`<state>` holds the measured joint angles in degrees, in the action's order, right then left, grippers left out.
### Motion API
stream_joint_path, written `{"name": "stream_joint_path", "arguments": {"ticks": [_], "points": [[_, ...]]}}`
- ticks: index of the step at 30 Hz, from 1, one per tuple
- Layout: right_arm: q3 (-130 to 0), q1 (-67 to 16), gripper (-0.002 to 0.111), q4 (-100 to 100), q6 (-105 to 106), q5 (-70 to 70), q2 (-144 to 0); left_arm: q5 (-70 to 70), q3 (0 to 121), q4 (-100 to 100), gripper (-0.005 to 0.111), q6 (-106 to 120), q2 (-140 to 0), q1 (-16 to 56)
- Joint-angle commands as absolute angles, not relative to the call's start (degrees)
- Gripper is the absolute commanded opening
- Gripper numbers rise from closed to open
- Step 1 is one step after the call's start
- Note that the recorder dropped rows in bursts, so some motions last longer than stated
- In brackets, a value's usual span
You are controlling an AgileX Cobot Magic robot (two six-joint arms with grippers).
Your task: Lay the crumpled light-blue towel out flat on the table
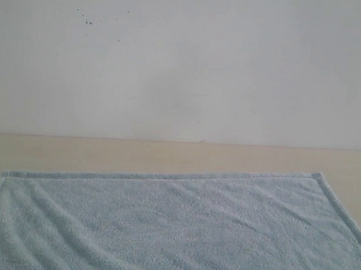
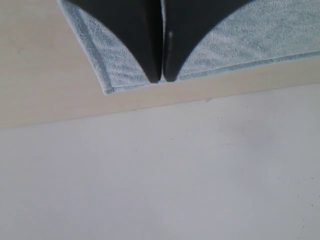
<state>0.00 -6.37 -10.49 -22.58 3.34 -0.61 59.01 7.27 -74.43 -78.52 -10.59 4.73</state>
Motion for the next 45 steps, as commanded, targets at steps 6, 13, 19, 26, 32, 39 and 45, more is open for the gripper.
{"name": "stream_joint_path", "arguments": {"ticks": [6, 13, 19, 26, 32, 39, 45], "points": [[0.0, -6.2, 0.000, -10.6, -22.4, 2.6, 0.0, 58.6, 5.4, -74.7, 0.028, -79.0, -10.1, 5.2], [0.0, -6.2, 0.000, -10.6, -22.4, 2.6, 0.0, 58.6, 5.4, -74.7, 0.028, -79.0, -10.1, 5.2], [0.0, -6.2, 0.000, -10.6, -21.6, 2.9, 0.0, 58.6, 5.4, -74.7, 0.028, -79.0, -10.1, 5.2], [0.0, -6.2, 0.000, -9.7, -12.1, 5.2, 0.0, 58.7, 5.4, -74.7, 0.028, -79.0, -10.1, 5.2], [0.0, -6.2, 0.000, -3.9, -12.1, 5.2, 0.0, 58.7, 5.4, -74.7, 0.028, -79.0, -10.1, 5.2], [0.0, -6.2, 0.000, -3.3, -12.1, 5.2, 0.0, 58.6, 5.4, -74.7, 0.028, -79.0, -10.1, 5.2], [0.0, -6.2, 0.000, -3.3, -12.1, 6.2, 0.0, 58.6, 5.4, -74.7, 0.028, -79.0, -10.1, 5.2]]}}
